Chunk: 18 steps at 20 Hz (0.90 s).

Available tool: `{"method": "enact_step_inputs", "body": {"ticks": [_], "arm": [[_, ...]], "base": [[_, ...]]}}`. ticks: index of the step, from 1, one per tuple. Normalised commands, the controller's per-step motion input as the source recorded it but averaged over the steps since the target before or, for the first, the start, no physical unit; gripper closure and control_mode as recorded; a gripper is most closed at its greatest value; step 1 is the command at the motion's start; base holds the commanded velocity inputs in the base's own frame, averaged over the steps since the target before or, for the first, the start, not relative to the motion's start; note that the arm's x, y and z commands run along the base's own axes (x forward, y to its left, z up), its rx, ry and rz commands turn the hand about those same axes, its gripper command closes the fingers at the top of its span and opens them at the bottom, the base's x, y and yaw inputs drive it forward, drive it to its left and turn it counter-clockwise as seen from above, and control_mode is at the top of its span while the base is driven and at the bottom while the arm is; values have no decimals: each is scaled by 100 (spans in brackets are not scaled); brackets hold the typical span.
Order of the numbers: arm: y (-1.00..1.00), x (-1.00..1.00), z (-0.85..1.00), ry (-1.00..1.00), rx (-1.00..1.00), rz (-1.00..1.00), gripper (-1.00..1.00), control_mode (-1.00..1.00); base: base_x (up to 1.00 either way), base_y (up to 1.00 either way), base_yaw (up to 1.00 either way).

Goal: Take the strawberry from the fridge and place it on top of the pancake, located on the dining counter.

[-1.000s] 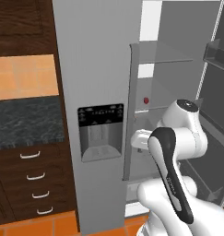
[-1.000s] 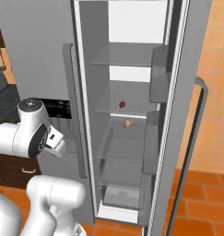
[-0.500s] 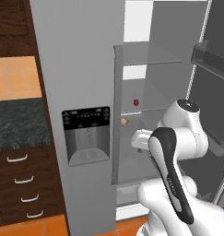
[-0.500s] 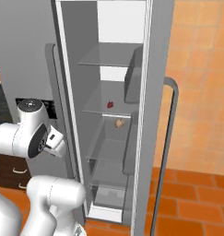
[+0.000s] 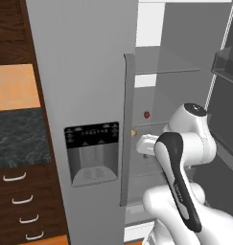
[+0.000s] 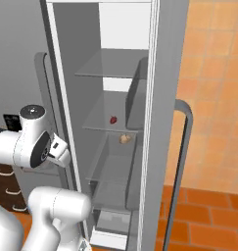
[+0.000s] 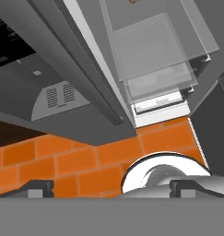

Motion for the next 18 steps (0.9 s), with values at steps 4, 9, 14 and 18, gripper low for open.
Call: {"method": "enact_step_inputs", "body": {"ticks": [4, 9, 14, 18], "arm": [[0, 0, 0, 0, 0, 0, -100, 100], [0, 0, 0, 0, 0, 0, -100, 100], [0, 0, 0, 0, 0, 0, -100, 100], [0, 0, 0, 0, 0, 0, -100, 100]], "base": [[31, -21, 0], [33, -36, 0], [11, -43, -8], [40, -19, -5]]}}
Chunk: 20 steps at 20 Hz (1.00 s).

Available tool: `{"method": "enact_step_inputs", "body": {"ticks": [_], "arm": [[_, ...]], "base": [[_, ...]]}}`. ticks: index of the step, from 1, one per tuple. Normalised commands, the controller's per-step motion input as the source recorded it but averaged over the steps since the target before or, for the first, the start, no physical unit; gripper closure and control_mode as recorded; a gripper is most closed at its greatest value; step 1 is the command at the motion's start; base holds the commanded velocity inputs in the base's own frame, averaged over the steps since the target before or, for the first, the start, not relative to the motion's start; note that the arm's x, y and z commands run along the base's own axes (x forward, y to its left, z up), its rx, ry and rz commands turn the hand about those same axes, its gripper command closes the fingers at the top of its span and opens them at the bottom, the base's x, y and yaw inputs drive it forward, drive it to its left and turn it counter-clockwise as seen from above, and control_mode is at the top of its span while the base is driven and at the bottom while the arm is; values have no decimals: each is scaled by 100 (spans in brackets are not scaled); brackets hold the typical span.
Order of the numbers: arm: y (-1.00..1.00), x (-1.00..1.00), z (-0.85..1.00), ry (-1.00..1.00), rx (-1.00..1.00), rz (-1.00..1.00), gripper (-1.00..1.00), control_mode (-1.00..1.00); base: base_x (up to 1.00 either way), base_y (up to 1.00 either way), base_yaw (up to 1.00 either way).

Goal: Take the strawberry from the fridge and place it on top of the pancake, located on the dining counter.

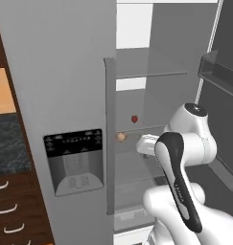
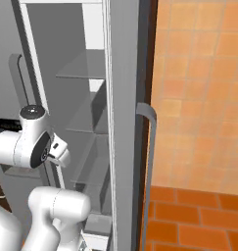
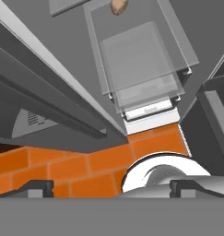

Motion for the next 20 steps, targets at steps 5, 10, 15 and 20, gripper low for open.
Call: {"method": "enact_step_inputs", "body": {"ticks": [5, 10, 15, 20], "arm": [[0, 0, 0, 0, 0, 0, -100, 100], [0, 0, 0, 0, 0, 0, -100, 100], [0, 0, 0, 0, 0, 0, -100, 100], [0, 0, 0, 0, 0, 0, -100, 100]], "base": [[59, -6, 0], [24, -30, -1], [8, -49, -3], [4, -31, -2]]}}
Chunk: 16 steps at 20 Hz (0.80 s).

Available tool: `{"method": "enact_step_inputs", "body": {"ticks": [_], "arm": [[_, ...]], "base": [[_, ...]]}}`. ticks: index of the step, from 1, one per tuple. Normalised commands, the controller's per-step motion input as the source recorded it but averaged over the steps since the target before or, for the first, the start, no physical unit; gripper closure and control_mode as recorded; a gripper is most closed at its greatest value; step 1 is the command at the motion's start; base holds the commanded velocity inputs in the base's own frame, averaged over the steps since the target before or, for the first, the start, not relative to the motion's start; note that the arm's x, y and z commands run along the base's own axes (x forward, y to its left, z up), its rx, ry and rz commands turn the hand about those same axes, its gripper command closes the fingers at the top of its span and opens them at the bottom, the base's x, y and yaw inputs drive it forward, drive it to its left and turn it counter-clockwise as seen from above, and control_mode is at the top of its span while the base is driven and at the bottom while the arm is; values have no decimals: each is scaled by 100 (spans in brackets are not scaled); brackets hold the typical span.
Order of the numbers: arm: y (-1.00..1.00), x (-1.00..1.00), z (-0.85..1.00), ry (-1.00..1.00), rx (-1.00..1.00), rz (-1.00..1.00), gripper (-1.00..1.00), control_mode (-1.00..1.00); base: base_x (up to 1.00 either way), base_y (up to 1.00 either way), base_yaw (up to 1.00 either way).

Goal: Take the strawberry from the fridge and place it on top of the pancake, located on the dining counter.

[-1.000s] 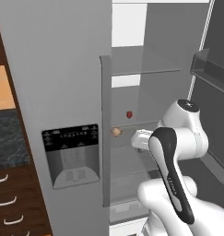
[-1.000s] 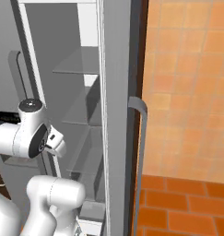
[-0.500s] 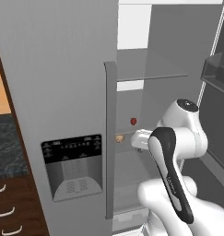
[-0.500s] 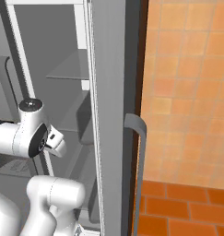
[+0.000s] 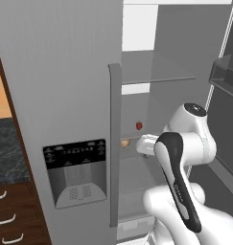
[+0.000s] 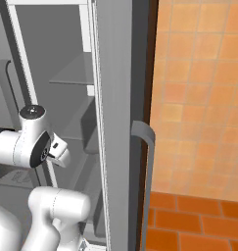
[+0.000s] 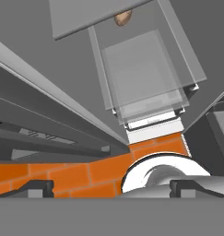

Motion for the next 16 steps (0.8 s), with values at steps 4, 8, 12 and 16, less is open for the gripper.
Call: {"method": "enact_step_inputs", "body": {"ticks": [4, 8, 12, 16], "arm": [[-38, 5, 14, 1, 0, 0, -100, -100], [-27, 41, 15, 0, -1, -3, -100, -100], [-6, 84, -1, 0, -12, 0, -100, -100], [-19, 98, -10, 0, -26, 0, -100, -100]], "base": [[0, 0, 0], [0, 0, 0], [0, 0, 0], [0, 0, 0]]}}
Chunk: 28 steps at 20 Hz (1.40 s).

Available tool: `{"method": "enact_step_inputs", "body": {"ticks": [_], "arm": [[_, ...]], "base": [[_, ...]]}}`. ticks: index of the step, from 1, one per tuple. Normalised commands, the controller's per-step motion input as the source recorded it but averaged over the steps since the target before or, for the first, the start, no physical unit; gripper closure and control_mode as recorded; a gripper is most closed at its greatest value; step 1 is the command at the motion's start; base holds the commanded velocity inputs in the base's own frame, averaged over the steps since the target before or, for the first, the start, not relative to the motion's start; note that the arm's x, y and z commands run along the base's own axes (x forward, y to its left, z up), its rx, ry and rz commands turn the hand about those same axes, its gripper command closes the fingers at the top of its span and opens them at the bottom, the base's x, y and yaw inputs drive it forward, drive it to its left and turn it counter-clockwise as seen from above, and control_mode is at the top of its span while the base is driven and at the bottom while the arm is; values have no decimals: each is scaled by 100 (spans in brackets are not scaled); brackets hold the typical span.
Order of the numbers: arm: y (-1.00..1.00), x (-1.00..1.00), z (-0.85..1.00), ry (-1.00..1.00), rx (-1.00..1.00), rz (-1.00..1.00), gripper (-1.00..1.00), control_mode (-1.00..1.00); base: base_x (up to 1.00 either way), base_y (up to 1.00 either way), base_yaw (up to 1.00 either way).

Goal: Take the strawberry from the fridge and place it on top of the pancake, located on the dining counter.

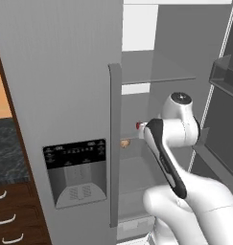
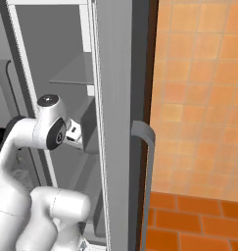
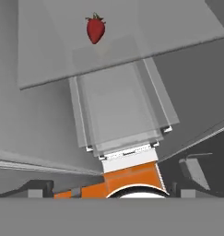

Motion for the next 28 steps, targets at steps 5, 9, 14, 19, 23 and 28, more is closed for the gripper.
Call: {"method": "enact_step_inputs", "body": {"ticks": [5, 9, 14, 19, 23, 28], "arm": [[-32, 99, -10, 0, -13, 2, -100, -100], [-22, 78, -31, -2, 0, 9, -100, -100], [-1, 86, -28, -4, 0, 10, -100, -100], [0, 74, -28, -9, 0, 3, -100, -100], [26, 69, -16, -1, 2, -6, -100, -100], [8, 46, -14, 0, 4, -9, -100, -100]], "base": [[0, 0, 0], [0, 0, 0], [0, 0, 0], [0, 0, 0], [0, 0, 0], [0, 0, 0]]}}
